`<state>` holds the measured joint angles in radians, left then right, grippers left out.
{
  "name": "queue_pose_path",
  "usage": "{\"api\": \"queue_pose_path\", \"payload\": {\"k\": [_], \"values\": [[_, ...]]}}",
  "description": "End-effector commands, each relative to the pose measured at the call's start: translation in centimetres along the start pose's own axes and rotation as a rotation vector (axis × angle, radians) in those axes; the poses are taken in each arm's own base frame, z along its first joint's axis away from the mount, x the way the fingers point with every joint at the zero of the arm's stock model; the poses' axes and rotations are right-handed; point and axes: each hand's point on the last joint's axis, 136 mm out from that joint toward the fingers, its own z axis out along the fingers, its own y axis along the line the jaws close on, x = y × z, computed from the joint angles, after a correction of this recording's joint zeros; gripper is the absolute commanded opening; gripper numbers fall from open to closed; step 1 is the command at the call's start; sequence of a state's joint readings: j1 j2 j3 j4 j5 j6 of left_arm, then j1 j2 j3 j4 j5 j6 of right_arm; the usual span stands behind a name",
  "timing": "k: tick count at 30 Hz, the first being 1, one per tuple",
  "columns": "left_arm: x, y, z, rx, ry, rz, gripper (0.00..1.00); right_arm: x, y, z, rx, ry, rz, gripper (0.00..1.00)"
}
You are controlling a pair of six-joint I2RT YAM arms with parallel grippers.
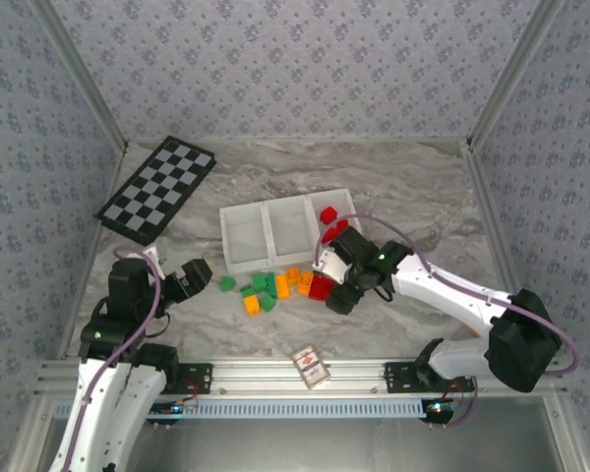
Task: Sort the legos into containers by color
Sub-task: Pick up the lego from the bottom-center of the table.
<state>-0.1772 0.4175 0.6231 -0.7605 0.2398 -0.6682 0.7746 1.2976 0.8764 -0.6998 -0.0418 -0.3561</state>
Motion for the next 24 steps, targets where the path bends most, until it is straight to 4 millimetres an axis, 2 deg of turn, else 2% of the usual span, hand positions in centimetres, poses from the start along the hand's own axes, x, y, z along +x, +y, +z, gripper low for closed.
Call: {"api": "queue_pose_path", "payload": {"k": [1,4,6,7,9,24], "values": [[0.1,-0.4,-0.2,0.021,-0.003,-0.002,1.0,0.9,-1.1,1.4,0.049,0.035,-0.176,0.82],[0.1,-0.4,-0.2,0.021,-0.002,-0.003,1.0,0.8,-0.8,2.7,0.035,0.047,-0.223,0.83],[0.1,-0.4,-0.2,0.022,-0.001,-0.003,1.0,-0.3,-0.8,3.2,0.036,0.021,-0.25,0.84],[0.1,-0.4,-0.2,0.021,-0.002,-0.003,1.0,-0.6,-0.7,3.6,0.036,0.021,-0.263,0.9],[0.1,-0.4,-0.3,0.024,-0.002,-0.002,1.0,-1.0,-0.6,4.0,0.028,0.023,-0.288,0.92],[0.1,-0.4,-0.3,0.025,-0.003,-0.002,1.0,-2.7,-2.2,6.5,0.031,0.062,-0.3,0.91]]}}
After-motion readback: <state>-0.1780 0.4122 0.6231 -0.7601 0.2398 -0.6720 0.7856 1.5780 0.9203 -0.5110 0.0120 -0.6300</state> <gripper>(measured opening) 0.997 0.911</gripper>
